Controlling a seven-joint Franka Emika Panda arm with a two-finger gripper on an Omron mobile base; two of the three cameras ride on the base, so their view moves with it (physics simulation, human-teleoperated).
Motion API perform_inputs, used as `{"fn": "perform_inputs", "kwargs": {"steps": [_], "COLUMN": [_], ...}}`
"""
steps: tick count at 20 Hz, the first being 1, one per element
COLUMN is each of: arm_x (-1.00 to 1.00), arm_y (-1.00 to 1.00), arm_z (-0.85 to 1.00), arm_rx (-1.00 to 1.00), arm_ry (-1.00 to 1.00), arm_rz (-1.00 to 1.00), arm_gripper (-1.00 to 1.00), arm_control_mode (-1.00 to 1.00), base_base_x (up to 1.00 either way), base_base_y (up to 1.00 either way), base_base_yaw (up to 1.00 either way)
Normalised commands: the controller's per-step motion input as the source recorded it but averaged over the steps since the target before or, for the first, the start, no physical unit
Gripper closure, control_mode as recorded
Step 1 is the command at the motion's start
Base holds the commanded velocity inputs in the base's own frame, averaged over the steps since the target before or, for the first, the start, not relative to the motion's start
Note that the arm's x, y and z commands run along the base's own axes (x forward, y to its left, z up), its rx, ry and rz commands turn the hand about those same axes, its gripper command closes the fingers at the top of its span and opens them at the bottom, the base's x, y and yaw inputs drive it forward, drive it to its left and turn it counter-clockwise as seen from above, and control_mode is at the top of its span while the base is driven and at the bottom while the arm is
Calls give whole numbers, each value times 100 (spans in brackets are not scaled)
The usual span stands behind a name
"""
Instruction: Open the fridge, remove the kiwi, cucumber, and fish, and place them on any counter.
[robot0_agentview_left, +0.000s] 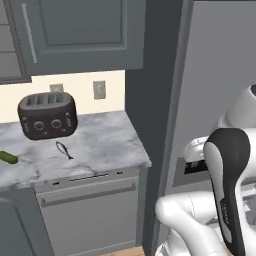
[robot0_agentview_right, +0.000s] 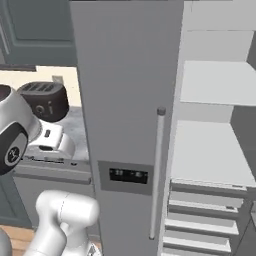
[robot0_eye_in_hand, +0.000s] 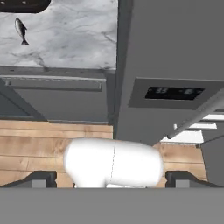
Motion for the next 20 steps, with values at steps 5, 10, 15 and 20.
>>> {"fn": "perform_inputs", "kwargs": {"steps": [5,10,15,20], "arm_x": [0,0,0,0], "arm_y": [0,0,0,0], "arm_z": [0,0,0,0], "arm_rx": [0,0,0,0], "arm_ry": [0,0,0,0], "arm_rz": [0,0,0,0], "arm_gripper": [-100,-100,-100,-100], "arm_control_mode": [100,100,100,100], "base_base_x": [5,0,1,18], "base_base_y": [-100,-82,-71,-27], "base_base_yaw": [0,0,0,-4]}}
